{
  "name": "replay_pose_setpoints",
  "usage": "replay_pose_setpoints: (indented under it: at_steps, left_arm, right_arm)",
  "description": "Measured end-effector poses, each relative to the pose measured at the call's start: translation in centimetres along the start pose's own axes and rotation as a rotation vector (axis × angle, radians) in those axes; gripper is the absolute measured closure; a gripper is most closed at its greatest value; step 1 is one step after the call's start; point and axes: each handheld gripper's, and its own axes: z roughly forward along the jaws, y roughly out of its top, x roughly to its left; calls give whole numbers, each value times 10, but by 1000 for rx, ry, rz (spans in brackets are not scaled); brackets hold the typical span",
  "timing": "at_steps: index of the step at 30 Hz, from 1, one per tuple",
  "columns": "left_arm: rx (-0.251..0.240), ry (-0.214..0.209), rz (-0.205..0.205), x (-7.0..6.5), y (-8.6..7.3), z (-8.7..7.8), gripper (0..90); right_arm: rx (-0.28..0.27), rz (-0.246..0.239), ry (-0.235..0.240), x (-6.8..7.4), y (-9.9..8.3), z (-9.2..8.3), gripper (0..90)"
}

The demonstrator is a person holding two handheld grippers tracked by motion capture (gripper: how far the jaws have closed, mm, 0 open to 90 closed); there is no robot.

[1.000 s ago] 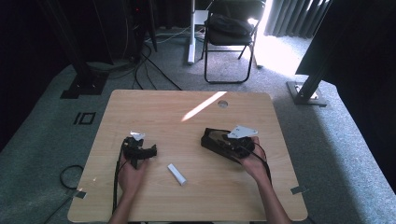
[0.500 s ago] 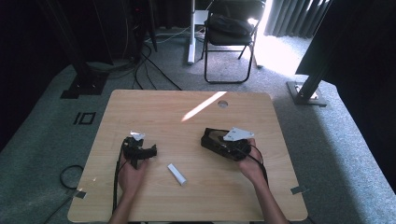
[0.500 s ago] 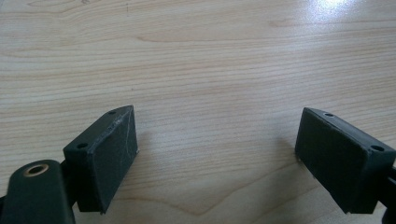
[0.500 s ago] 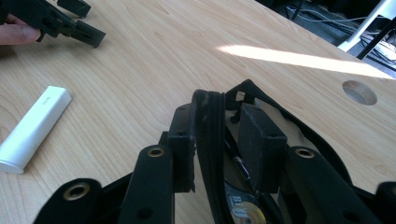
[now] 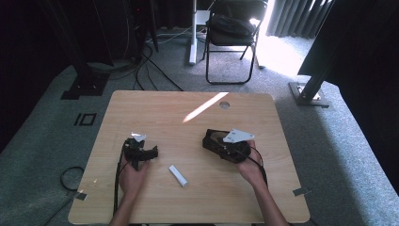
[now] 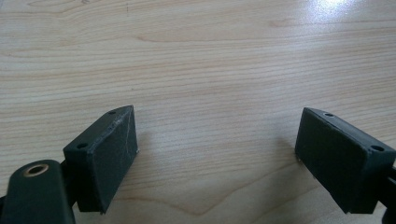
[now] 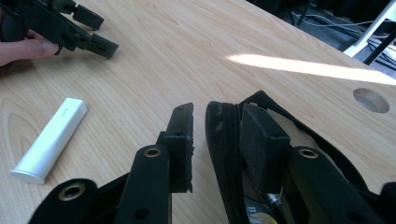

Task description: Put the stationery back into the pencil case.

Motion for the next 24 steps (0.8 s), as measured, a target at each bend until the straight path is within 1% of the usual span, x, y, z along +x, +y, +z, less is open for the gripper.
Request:
replay_pose_setpoints:
  at_steps: [8, 18, 24]
  left_arm:
    - [0, 0, 0, 0, 0, 0, 133]
    - [0, 0, 0, 0, 0, 0, 133]
    - [0, 0, 0, 0, 0, 0, 133]
  right_arm:
    - [-16, 6, 12, 3, 3, -2, 646]
    - [-25, -13, 23, 12, 7, -2, 638]
    - [-25, -11, 32, 17, 6, 1, 626]
